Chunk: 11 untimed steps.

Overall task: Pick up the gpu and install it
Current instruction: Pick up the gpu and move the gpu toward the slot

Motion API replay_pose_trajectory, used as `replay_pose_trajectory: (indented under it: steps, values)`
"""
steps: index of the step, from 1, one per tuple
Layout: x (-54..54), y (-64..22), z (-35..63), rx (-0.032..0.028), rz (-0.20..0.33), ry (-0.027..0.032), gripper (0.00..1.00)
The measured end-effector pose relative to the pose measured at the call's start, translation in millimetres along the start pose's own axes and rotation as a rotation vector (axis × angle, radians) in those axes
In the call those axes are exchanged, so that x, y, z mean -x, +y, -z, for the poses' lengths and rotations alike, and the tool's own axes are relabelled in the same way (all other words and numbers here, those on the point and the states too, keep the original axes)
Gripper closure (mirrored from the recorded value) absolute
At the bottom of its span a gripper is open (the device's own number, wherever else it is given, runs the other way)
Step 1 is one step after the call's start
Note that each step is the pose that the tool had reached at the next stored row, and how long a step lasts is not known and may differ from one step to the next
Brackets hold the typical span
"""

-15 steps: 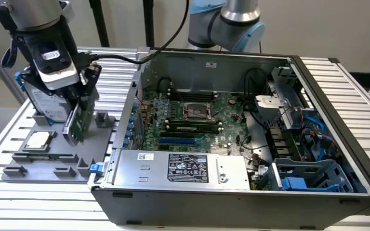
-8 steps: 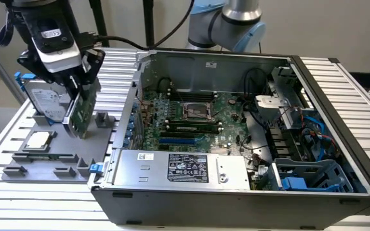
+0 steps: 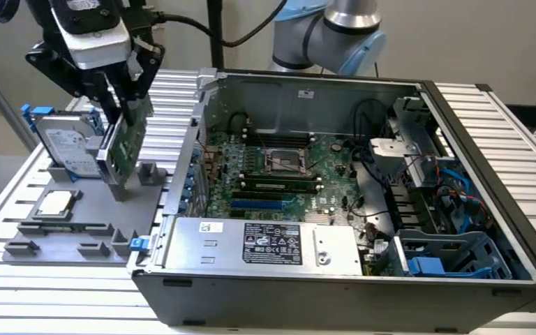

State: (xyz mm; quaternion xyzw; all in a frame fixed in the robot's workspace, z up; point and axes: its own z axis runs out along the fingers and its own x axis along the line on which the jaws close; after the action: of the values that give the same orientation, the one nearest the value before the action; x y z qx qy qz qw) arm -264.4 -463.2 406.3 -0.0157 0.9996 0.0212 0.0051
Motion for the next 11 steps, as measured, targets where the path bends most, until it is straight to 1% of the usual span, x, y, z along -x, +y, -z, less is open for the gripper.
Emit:
replay_pose_trajectory:
  steps: [4,7,9,11]
  values:
    - [13.8,-0.9,18.3,0.0001,0.000,0.0059,1.00]
    - [27.4,-1.4,31.7,0.0004,0.000,0.0117,1.00]
    - [36.8,-1.6,37.3,0.0006,-0.001,0.0174,1.00]
    - [45.6,-1.9,38.8,0.0007,-0.001,0.0231,1.00]
